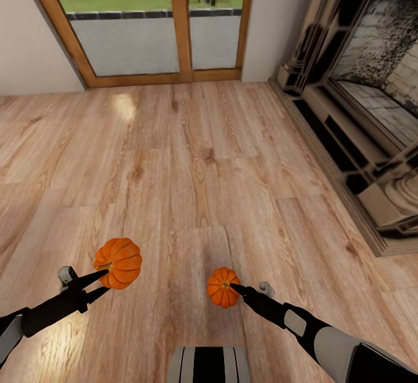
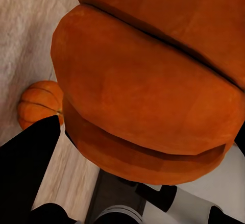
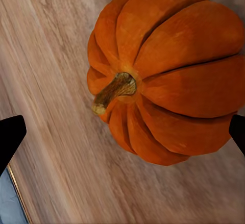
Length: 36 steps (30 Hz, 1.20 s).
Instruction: Place each of the two pumpkins and all three candles from the living room inside a cabinet in the living room (use any cabinet), then make sure every cabinet is closed, and position the cauldron so it is next to a table in the living room.
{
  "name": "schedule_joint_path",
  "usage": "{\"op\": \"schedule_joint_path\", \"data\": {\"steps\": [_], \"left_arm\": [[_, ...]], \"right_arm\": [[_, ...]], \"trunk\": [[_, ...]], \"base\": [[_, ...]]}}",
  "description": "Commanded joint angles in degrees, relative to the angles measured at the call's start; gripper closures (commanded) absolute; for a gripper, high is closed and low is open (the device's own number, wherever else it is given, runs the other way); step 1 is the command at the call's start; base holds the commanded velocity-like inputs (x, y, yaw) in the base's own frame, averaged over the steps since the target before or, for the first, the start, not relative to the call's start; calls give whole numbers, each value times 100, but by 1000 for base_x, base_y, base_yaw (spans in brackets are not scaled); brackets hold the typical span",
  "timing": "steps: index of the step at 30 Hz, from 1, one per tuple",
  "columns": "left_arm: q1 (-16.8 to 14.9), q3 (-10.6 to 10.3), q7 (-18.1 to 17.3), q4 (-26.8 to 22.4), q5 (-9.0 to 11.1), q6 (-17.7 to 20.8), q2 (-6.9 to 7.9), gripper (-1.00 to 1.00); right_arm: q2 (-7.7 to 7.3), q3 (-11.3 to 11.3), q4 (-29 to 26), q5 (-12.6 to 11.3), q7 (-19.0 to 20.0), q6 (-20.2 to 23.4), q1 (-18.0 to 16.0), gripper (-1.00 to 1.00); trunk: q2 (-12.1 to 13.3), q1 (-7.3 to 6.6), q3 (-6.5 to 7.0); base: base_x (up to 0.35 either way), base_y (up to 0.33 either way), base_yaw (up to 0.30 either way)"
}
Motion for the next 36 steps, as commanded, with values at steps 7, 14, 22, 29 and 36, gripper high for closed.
{"op": "schedule_joint_path", "data": {"steps": [7,14,22,29,36], "left_arm": [[-1,7,5,2,27,40,4,100],[-1,7,5,2,27,40,3,100],[-1,7,5,2,24,40,-4,100],[-1,7,5,2,24,41,-2,100],[-1,10,5,3,26,40,4,100]], "right_arm": [[-3,24,2,-61,-34,50,-2,-100],[-2,24,-2,-61,-250,55,-2,-100],[-3,24,-10,-65,-556,52,-2,-100],[-2,21,-13,-70,-587,38,-2,-100],[-3,23,-19,-68,-560,-100,-2,-100]], "trunk": [[-1,-1,-3],[-8,12,-114],[-19,32,-291],[-25,45,-402],[-25,45,-402]], "base": [[0,1,0],[0,0,0],[0,0,0],[0,0,0],[0,0,0]]}}
